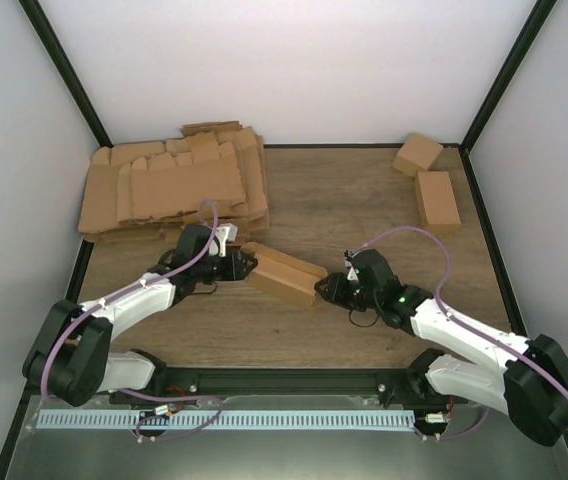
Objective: Fold the paper box
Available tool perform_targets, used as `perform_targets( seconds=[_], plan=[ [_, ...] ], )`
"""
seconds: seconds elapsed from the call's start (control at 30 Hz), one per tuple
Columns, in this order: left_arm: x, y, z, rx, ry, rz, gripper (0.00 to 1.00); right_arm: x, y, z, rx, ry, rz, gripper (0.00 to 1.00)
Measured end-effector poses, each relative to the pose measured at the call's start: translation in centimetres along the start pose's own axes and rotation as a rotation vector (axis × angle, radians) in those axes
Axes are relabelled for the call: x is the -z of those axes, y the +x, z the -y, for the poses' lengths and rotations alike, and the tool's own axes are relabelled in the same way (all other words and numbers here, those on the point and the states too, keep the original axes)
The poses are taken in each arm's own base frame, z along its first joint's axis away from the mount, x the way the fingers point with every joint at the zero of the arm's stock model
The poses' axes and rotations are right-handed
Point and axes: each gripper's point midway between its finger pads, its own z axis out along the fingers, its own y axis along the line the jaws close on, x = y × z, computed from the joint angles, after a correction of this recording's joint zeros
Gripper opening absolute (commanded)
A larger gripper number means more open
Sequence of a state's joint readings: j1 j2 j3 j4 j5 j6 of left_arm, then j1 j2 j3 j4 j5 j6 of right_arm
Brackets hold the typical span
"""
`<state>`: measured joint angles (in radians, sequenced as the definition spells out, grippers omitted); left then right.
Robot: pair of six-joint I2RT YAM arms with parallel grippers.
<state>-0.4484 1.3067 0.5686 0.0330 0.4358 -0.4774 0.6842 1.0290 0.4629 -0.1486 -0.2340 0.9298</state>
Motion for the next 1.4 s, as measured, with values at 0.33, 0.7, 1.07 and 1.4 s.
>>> perform_targets(
  seconds=[0.33, 0.7, 1.07, 1.4],
  plan=[
    [-0.1, 0.1, 0.1, 0.031, 0.008, -0.004, 0.4, -0.3, -0.3, -0.1, 0.008, 0.011, 0.001, 0.29],
    [0.8, 2.6, 2.3, 0.125, 0.027, -0.018, 0.53, 0.7, -2.2, -0.9, 0.119, 0.072, 0.043, 0.41],
    [3.3, 1.2, 2.3, 0.114, -0.091, 0.049, 0.68, 1.0, -2.1, -0.1, 0.203, 0.123, 0.032, 0.51],
    [6.7, -1.7, 3.4, -0.005, -0.191, 0.087, 0.76, 2.1, -2.9, -0.8, 0.295, 0.136, 0.054, 0.6]
  ],
)
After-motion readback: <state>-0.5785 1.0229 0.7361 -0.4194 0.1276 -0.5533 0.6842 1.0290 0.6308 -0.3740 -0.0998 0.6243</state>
